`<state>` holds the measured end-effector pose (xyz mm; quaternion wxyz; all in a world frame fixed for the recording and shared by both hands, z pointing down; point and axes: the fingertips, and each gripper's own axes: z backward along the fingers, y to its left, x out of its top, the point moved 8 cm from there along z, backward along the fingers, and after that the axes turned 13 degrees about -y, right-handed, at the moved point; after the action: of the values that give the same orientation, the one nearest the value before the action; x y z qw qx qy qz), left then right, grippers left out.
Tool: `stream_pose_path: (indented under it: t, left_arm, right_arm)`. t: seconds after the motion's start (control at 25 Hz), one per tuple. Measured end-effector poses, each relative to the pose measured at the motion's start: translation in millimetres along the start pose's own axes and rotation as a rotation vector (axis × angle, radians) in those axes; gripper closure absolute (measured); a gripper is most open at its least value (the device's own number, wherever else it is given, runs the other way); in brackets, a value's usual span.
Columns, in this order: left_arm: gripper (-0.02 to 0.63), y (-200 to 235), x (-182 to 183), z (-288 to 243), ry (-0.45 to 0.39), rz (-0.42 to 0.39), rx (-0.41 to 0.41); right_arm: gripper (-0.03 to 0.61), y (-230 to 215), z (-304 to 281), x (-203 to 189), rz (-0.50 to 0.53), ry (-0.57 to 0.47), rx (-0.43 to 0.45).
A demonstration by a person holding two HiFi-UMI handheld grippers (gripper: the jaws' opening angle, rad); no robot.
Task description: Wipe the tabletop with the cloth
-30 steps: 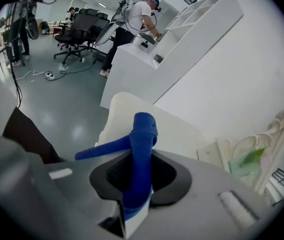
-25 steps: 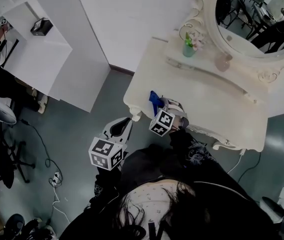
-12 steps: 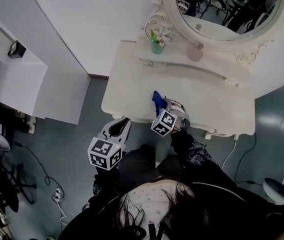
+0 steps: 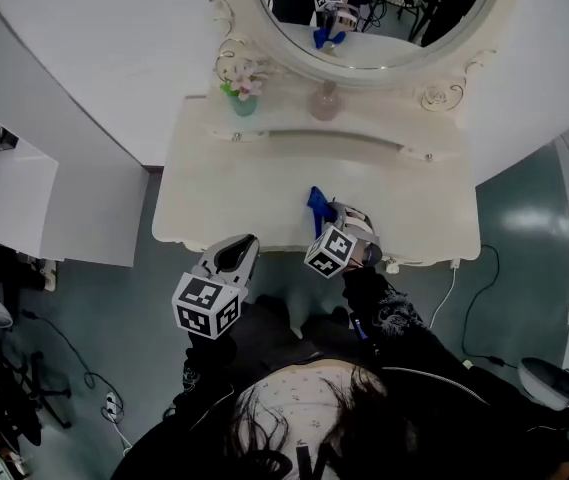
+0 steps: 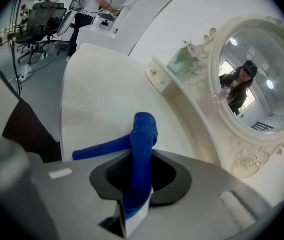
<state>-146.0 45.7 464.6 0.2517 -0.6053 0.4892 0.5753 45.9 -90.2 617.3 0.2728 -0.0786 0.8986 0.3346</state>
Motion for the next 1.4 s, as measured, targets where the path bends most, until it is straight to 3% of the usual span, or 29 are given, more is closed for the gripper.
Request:
stream_pose_path:
  t: [0.64, 1.0, 1.4]
  left_arm:
    - [0.613, -164, -27, -129, 0.066, -0.034, -0.14]
    - [0.612, -234, -42, -160, 0.087, -0.057, -0.204]
    - [0.614, -280, -45, -167, 0.094, -0.095, -0.244]
  right_arm:
    - [0.506, -90, 87, -188, -0.059, 0.058, -0.132]
    - [0.508, -115, 141, -290, -0.132, 0.157, -0.207]
    - [0.508, -126, 187, -359, -0.187, 0.235, -0.253]
